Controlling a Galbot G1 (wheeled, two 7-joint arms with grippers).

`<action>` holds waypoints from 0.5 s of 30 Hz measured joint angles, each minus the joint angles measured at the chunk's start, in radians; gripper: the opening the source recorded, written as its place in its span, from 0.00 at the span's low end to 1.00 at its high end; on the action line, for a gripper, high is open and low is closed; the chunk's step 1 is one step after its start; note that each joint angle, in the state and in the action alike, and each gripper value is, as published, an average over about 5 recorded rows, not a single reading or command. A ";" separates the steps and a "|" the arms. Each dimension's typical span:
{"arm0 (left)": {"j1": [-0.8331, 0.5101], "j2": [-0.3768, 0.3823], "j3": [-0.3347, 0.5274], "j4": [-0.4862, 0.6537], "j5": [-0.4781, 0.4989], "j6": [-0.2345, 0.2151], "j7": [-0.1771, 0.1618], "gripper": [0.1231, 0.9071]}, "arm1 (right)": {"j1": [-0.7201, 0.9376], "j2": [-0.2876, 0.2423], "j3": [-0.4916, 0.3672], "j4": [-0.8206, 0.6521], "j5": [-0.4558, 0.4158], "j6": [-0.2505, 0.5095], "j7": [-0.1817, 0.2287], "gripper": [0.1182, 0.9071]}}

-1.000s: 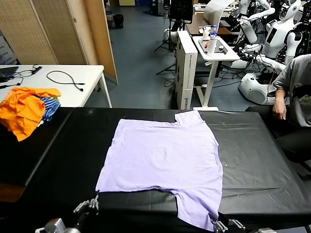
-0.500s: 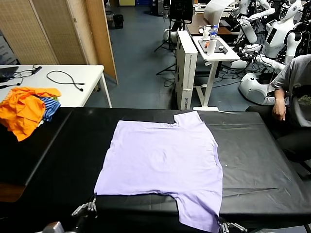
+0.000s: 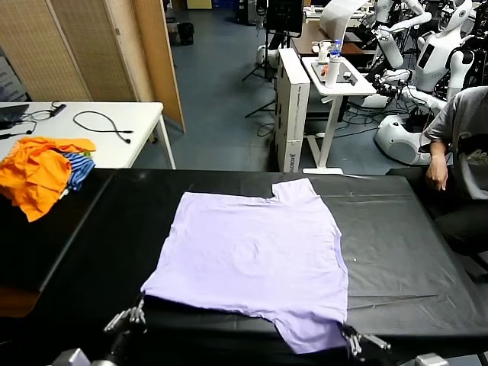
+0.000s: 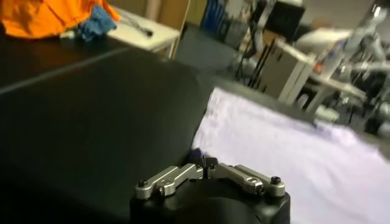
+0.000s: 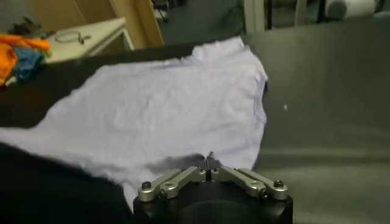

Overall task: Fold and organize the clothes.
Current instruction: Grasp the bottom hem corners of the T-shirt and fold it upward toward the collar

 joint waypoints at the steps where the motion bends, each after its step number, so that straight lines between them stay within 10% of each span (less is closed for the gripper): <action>1: -0.014 0.001 0.001 0.006 0.003 0.001 0.000 0.03 | 0.025 -0.009 -0.005 -0.014 0.003 -0.001 0.004 0.03; 15: -0.234 0.039 0.066 0.116 0.082 0.031 -0.004 0.03 | 0.305 -0.087 -0.095 -0.235 0.015 -0.001 0.039 0.03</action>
